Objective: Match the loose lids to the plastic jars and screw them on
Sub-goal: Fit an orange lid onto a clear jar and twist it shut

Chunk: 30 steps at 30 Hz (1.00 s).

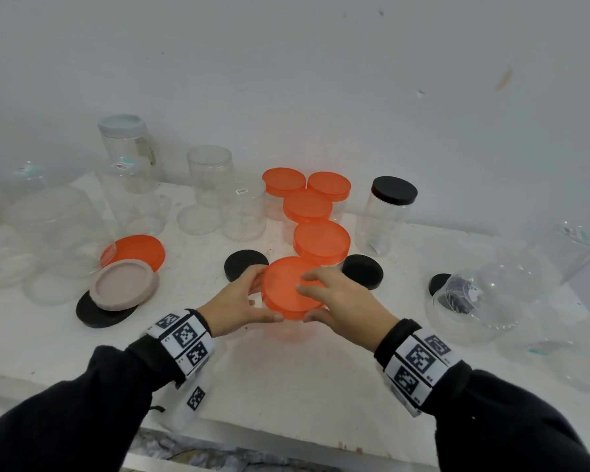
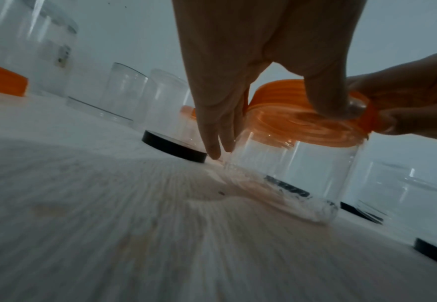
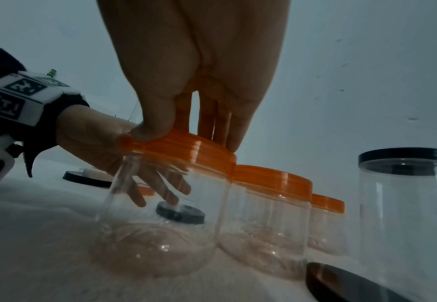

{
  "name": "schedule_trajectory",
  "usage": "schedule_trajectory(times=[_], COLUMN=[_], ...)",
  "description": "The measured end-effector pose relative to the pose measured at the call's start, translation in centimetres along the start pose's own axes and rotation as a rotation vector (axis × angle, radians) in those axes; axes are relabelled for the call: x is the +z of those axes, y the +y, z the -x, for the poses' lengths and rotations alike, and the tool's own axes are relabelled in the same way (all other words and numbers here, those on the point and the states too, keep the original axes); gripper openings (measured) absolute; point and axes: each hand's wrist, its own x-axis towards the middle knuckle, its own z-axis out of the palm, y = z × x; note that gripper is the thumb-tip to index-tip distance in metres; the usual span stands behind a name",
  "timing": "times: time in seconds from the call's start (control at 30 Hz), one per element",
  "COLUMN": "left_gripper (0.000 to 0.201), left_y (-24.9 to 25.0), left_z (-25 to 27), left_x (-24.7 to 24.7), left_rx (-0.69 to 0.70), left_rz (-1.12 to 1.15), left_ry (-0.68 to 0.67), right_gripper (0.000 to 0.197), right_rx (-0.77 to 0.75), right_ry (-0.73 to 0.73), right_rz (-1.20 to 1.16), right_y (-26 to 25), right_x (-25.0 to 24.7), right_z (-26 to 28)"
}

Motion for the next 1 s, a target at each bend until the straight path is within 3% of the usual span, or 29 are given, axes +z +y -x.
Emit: schedule_trajectory(times=[0.07,0.17,0.27,0.57,0.7,1.0], left_gripper=[0.119,0.11,0.097,0.092,0.071,0.07], left_y=[-0.3,-0.9,-1.4,-1.8,-1.4,-1.4], left_z=[-0.4,-1.1,-1.8,-3.6,-4.9,-7.3], left_x=[-0.4,-1.1,-1.7,-3.1,-3.4,-4.2], left_rx=[0.007,0.006,0.002,0.071,0.055,0.066], left_rz=[0.003,0.013,0.018,-0.088,-0.076,-0.082], left_ry=[0.044,0.104,0.137,0.332,0.413,0.456], right_gripper=[0.042,0.049,0.046,0.035,0.035,0.037], right_rx=[-0.028,-0.037,-0.009,0.043,0.111,0.188], right_ry=[0.023,0.047,0.033,0.024,0.029,0.03], right_rz=[0.026,0.008,-0.009,0.022,0.04,-0.078], right_y=[-0.1,-0.4,-0.1,0.8,1.2,2.6], right_x=[0.4,0.9,1.8,2.9,3.4,3.3], right_z=[-0.9,-2.2,-3.2,-6.6,-7.8,-10.0])
